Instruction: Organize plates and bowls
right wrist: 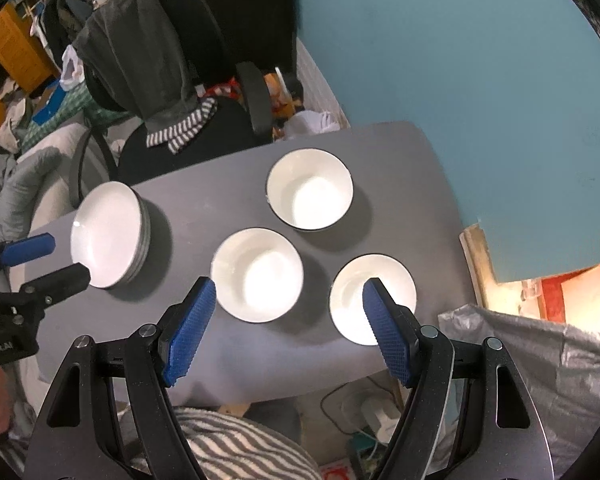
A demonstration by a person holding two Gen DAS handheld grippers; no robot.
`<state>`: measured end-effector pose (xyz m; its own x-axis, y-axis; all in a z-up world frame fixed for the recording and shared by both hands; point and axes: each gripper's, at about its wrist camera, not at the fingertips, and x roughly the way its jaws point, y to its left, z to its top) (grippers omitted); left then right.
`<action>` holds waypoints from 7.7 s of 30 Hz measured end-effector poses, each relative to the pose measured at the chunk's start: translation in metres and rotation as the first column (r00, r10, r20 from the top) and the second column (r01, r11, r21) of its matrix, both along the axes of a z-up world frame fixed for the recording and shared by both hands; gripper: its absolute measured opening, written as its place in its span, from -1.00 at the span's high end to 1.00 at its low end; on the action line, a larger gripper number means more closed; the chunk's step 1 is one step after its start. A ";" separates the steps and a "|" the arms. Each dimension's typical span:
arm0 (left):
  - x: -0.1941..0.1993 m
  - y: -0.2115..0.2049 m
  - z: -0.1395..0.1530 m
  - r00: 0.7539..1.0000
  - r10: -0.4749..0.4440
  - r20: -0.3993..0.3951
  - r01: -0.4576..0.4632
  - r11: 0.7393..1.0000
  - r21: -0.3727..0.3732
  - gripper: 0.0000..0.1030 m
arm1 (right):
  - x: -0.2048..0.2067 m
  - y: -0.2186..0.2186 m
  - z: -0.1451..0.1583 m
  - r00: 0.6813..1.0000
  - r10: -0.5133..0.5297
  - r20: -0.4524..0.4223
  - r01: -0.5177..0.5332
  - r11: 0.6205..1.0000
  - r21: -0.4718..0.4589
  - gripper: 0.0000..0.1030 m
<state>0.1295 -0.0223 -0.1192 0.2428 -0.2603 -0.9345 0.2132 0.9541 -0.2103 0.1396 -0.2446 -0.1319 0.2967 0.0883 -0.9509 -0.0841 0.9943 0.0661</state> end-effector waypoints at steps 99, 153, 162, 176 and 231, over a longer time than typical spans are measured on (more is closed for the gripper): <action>0.058 -0.109 -0.204 0.923 0.104 -0.371 -0.050 0.987 0.153 0.85 | 0.048 0.001 -0.171 0.928 0.169 -0.332 -0.148 0.985 0.087 0.89; 0.170 -0.178 -0.141 0.957 -0.043 -0.286 0.086 0.987 0.139 0.84 | 0.143 -0.045 -0.096 0.945 0.078 -0.318 -0.061 0.996 0.061 0.89; 0.177 -0.185 -0.156 0.948 -0.041 -0.315 0.097 0.982 0.162 0.83 | 0.152 -0.050 -0.113 0.933 0.080 -0.350 -0.063 0.996 0.060 0.89; 0.183 -0.181 -0.172 0.938 -0.039 -0.344 0.106 0.979 0.176 0.81 | 0.155 -0.048 -0.126 0.927 0.080 -0.366 -0.060 0.996 0.066 0.87; 0.127 -0.167 -0.076 0.998 -0.019 -0.066 0.033 0.975 0.222 0.12 | 0.115 -0.047 -0.042 0.979 0.050 -0.198 -0.047 0.999 0.024 -0.08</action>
<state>0.2568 -0.1896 -0.1949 0.1776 -0.0494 -0.9829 0.2316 0.9728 -0.0070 0.2549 -0.2914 -0.1735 0.0968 0.1163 -0.9885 -0.1154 0.9878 0.1049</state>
